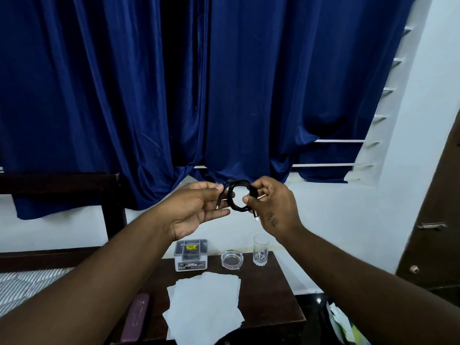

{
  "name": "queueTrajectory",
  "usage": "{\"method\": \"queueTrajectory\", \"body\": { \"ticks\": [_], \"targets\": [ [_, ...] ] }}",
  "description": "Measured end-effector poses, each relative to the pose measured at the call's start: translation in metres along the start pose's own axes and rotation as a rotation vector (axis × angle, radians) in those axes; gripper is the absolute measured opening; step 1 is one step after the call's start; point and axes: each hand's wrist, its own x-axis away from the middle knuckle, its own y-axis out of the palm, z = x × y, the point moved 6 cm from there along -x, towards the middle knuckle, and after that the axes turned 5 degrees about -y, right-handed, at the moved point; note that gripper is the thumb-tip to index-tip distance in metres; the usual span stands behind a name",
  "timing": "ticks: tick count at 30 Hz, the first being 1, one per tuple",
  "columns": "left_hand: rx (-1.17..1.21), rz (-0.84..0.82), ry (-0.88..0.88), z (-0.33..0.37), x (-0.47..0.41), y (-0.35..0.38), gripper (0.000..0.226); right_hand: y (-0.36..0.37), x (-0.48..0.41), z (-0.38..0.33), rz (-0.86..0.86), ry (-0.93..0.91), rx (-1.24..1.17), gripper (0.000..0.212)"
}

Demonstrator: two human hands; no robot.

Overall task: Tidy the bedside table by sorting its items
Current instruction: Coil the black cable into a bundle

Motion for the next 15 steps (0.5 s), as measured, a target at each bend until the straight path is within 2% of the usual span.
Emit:
{"method": "queueTrajectory", "body": {
  "ticks": [3, 7, 12, 15],
  "targets": [
    [0.006, -0.061, 0.026, -0.003, 0.002, 0.006, 0.007, 0.001, -0.001, 0.002, 0.013, 0.011, -0.023, 0.014],
    [-0.064, -0.025, 0.093, -0.006, 0.002, 0.010, 0.013, 0.005, -0.002, 0.002, 0.020, 0.014, -0.064, 0.017],
    [-0.108, -0.014, 0.238, -0.003, 0.004, 0.015, 0.011, 0.006, 0.001, -0.007, 0.018, -0.043, -0.035, 0.019],
    [-0.129, -0.030, 0.332, 0.001, 0.003, 0.019, 0.021, 0.008, 0.000, -0.006, 0.025, -0.062, 0.018, 0.022]
  ]
}}
